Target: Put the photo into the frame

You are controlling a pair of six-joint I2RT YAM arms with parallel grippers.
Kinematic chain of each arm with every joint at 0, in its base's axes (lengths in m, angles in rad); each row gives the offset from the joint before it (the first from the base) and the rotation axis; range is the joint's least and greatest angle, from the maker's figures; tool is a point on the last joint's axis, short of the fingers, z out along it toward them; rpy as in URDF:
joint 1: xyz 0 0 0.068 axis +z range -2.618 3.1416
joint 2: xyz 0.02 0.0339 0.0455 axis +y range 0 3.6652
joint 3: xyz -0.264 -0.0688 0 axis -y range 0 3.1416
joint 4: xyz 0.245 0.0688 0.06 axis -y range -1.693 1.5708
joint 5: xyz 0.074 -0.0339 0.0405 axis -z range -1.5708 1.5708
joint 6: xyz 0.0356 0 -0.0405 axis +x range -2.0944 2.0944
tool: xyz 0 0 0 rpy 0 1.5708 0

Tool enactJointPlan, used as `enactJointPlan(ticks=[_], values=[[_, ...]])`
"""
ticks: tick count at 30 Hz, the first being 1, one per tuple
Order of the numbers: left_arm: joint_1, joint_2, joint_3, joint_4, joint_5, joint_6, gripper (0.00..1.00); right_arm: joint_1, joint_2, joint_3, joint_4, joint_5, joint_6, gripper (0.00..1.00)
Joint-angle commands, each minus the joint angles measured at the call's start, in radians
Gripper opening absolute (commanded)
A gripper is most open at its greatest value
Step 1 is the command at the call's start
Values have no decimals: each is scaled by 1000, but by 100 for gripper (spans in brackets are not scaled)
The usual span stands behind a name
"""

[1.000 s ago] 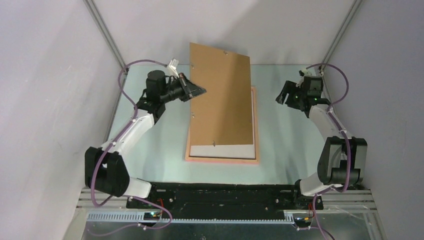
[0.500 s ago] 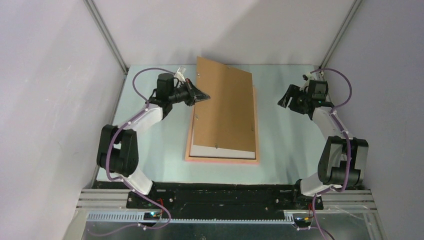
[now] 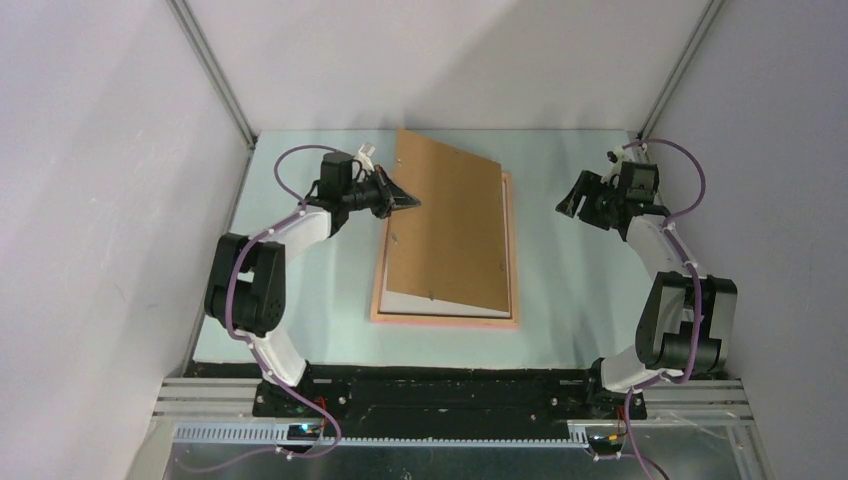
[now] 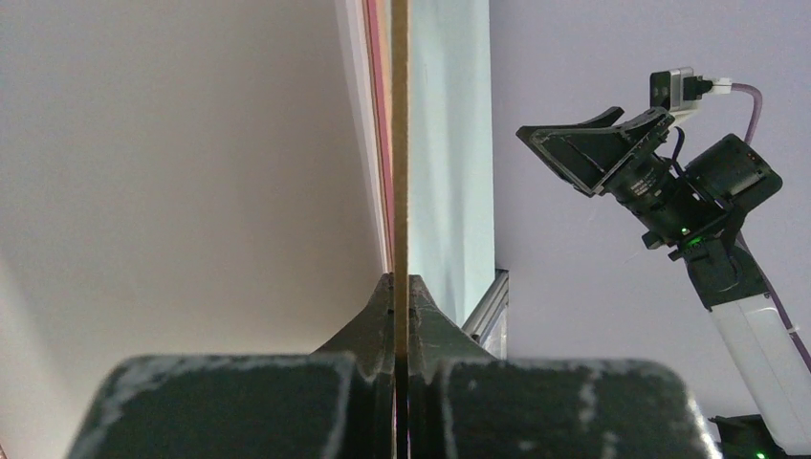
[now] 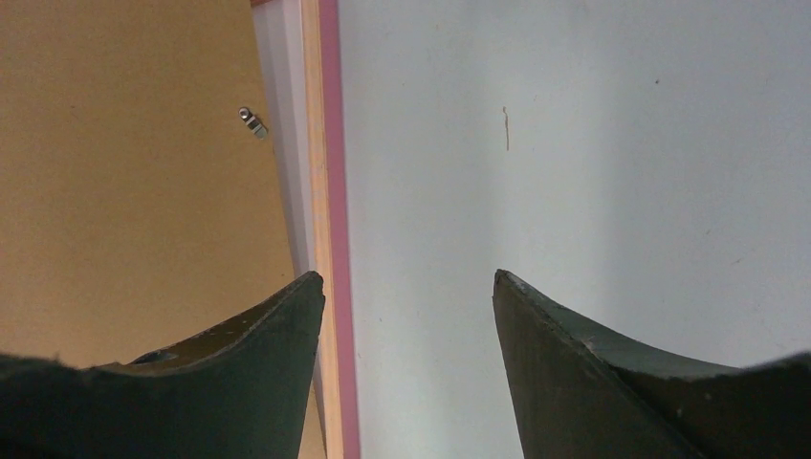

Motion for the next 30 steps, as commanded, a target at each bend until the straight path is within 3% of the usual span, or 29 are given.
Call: enactJointPlan(ticks=[1, 30], values=[[10, -13, 55, 86, 71, -32, 0, -9, -14, -3, 39, -20, 6, 69], [10, -4, 41, 85, 76, -35, 0, -40, 1, -11, 42, -54, 23, 68]])
